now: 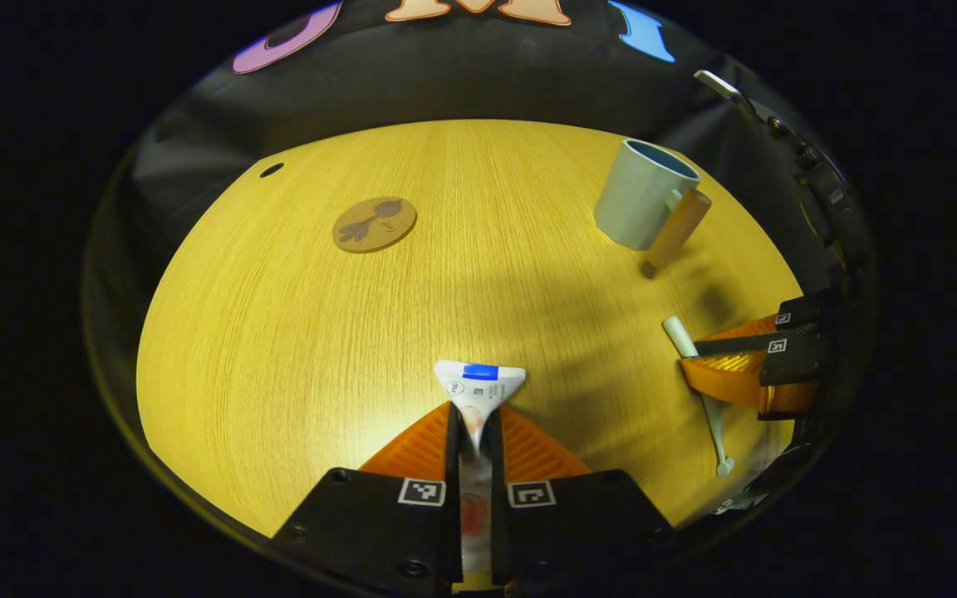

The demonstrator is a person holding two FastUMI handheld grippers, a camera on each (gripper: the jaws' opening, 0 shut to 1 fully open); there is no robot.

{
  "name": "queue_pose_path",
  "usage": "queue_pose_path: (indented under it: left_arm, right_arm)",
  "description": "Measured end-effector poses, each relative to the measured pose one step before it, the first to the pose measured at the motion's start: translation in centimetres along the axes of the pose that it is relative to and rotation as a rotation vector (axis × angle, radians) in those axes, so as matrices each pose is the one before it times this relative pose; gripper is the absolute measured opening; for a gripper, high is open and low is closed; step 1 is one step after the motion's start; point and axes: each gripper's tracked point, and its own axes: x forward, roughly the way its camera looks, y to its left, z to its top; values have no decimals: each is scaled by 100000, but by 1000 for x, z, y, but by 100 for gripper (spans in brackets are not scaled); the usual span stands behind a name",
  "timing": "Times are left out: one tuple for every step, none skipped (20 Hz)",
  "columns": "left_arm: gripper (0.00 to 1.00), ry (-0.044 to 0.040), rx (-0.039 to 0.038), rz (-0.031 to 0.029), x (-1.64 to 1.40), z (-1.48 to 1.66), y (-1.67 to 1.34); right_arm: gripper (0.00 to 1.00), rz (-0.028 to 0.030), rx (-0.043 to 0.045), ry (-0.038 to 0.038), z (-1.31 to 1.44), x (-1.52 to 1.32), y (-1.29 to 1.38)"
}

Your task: Put the toothbrush and toothpaste on the desktop into the cup, then pick up the cup and place it on the coaster on the desktop.

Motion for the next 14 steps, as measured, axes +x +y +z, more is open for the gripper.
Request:
queue_pose_path:
  left_arm:
    - [11, -622, -264, -947, 9, 29, -64]
    - [11, -842, -778, -960, 49, 128, -14]
    - [11, -1286, -1194, -1046, -93, 114, -18]
    - [9, -830, -1474, -672, 52, 68, 20]
    - [7, -1013, -1630, -298, -71, 135, 51]
    - [6, -320, -1467, -305, -29, 55, -48]
    - [5, -810, -971, -1135, -31, 58, -159]
    - [3, -61, -568, -967, -119, 67, -60]
    - [3, -1177, 37, -269, -168, 135, 36]
    - [3, -773, 579, 264, -219, 303, -25]
    - [1, -1988, 61, 585, -253, 391, 43]
    - [1, -1809, 801, -919, -232, 429, -340]
    - [1, -1566, 375, -19, -286, 485, -101]
    - [1, -1403, 772, 252, -258, 351, -10]
  right_arm:
    - [21, 312, -323, -909, 19, -38, 13]
    - [22, 227, 280, -1224, 31, -51, 24]
    - [21, 193, 354, -1165, -59, 32, -22]
    - [21, 231, 236, -1211, 7, 4, -15]
    - [21, 270, -237, -566, -64, 8, 5]
    - [21, 522, -356, -228, 44, -14, 35]
    - [21, 388, 172, -437, -2, 59, 5]
    - [21, 458, 799, 27, -26, -65, 25]
    - [21, 777, 714, -607, 48, 86, 22]
    - [21, 515, 694, -483, 43, -42, -12]
    - [21, 1010, 853, -571, -159, -46, 182]
    - [21, 944, 718, -2021, 398, -201, 147]
    - [20, 950, 414, -2102, 352, -371, 116]
    - [19, 1380, 277, -2302, 506, -346, 224]
